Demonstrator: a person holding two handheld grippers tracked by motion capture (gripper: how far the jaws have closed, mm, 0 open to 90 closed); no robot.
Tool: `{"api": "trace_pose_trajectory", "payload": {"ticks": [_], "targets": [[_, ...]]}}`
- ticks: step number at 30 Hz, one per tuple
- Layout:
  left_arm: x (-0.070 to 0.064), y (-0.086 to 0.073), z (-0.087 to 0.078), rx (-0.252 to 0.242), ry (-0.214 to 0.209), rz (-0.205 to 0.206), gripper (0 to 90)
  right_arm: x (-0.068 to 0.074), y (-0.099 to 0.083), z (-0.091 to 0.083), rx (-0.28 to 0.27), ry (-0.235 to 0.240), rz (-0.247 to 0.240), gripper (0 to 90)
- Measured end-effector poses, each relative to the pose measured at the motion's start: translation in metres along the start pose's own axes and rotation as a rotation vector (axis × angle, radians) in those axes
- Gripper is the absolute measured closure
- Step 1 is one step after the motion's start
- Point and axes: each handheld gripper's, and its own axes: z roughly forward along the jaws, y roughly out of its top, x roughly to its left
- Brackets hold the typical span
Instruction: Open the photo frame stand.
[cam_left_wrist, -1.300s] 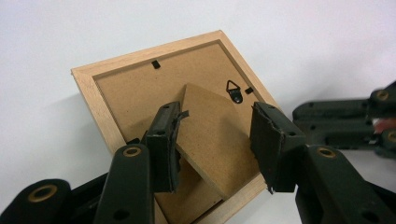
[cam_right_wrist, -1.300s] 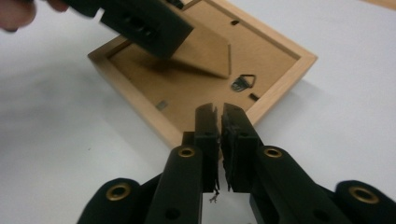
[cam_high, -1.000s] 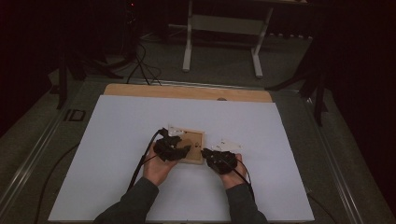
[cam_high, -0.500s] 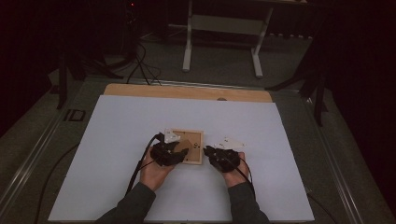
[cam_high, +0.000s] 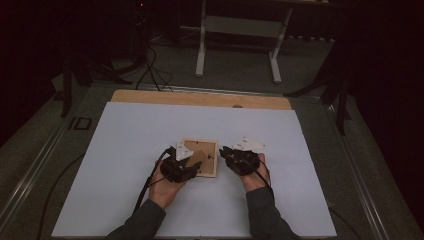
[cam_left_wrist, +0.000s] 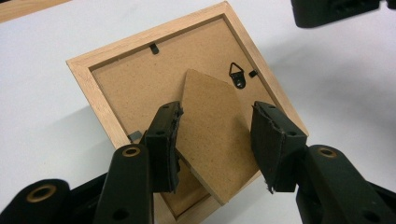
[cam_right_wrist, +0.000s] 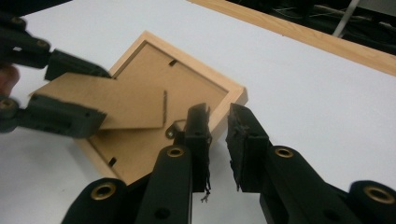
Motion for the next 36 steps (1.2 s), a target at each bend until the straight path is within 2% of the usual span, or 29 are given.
{"api": "trace_pose_trajectory", "payload": {"ticks": [7, 16, 23, 27, 28, 30, 36], "targets": [[-0.003, -0.005, -0.003, -0.016, 0.013, 0.014, 54.0, -0.005, 0.011, 0.010, 0.023, -0.001, 0.000, 71.8], [-0.009, -0.010, -0.006, -0.042, 0.032, 0.049, 53.9, -0.009, 0.016, 0.023, 0.079, 0.033, 0.023, 64.8], [-0.011, -0.015, -0.007, -0.063, 0.045, 0.077, 53.9, -0.016, 0.018, 0.026, 0.095, 0.069, 0.067, 58.9], [-0.012, -0.017, -0.008, -0.074, 0.052, 0.099, 53.8, -0.016, 0.017, 0.029, 0.111, 0.106, 0.077, 54.1], [-0.012, -0.017, -0.008, -0.074, 0.052, 0.099, 53.8, -0.016, 0.017, 0.029, 0.111, 0.106, 0.077, 54.1], [-0.012, -0.017, -0.008, -0.075, 0.051, 0.102, 53.8, -0.015, 0.016, 0.033, 0.131, 0.138, 0.088, 50.8], [-0.013, -0.018, -0.008, -0.083, 0.055, 0.109, 53.7, -0.018, 0.016, 0.040, 0.155, 0.162, 0.131, 45.2]]}}
